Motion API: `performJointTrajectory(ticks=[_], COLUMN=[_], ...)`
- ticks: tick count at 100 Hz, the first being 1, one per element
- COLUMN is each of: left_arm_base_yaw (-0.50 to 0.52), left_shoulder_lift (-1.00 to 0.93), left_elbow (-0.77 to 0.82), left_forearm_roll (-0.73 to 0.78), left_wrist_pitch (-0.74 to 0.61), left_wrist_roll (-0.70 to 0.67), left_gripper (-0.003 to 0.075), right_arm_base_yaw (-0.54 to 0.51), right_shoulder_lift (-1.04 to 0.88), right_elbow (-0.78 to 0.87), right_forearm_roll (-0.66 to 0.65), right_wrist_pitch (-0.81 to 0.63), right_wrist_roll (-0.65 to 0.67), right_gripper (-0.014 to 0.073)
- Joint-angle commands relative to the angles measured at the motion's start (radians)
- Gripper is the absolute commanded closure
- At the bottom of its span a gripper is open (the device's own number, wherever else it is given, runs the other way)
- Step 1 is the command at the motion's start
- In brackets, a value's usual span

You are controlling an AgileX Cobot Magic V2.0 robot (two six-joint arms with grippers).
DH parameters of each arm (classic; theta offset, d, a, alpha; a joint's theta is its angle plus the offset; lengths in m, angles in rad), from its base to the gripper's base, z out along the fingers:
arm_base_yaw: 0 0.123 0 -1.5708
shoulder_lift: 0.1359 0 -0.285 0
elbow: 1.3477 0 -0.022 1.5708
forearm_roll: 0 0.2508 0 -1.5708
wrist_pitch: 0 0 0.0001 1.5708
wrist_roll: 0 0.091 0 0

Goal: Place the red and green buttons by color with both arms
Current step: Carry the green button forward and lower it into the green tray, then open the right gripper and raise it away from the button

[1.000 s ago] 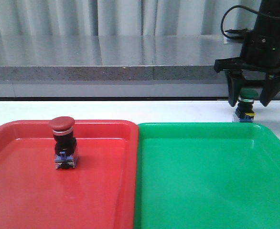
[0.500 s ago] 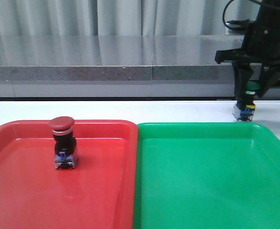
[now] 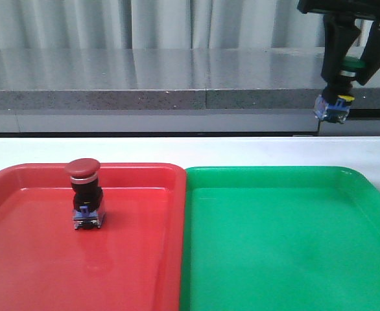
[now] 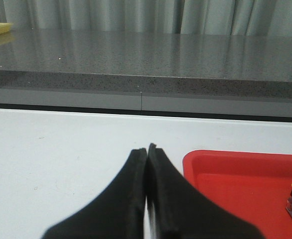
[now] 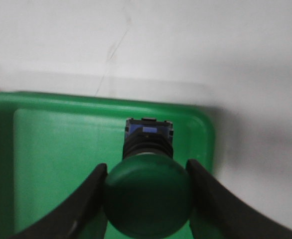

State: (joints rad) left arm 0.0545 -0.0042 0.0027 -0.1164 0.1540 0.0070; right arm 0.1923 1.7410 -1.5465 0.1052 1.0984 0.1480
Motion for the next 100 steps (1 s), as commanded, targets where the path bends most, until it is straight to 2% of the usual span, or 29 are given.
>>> performJointTrajectory(ticks=[1, 11, 23, 47, 58, 100], left_arm_base_yaw=[0.002, 0.002, 0.002, 0.002, 0.002, 0.002], left_shoulder_lift=[-0.033, -0.033, -0.033, -0.033, -0.033, -0.033], left_elbow=[0.010, 0.010, 0.010, 0.010, 0.010, 0.010], left_forearm_roll=[-0.007, -0.007, -0.007, -0.007, -0.007, -0.007], left_wrist_pitch=[-0.071, -0.071, -0.071, -0.071, -0.071, -0.071], left_wrist_roll=[-0.007, -0.007, -0.007, -0.007, -0.007, -0.007], left_gripper=[0.0741, 0.0741, 0.0741, 0.0741, 0.0741, 0.0741], right_arm_base_yaw=[0.045, 0.104, 0.151, 0.181, 0.181, 0.181], right_shoulder_lift=[-0.108, -0.156, -0.174, -0.174, -0.174, -0.146], right_elbow=[0.079, 0.189, 0.283, 0.423, 0.448, 0.449], right_forearm_roll=[0.019, 0.021, 0.021, 0.021, 0.020, -0.027], right_wrist_pitch=[-0.078, -0.169, -0.198, -0.291, -0.333, -0.318], right_wrist_roll=[0.045, 0.092, 0.112, 0.138, 0.137, 0.127], right_gripper=[0.0405, 0.0405, 0.0405, 0.0405, 0.0405, 0.0404])
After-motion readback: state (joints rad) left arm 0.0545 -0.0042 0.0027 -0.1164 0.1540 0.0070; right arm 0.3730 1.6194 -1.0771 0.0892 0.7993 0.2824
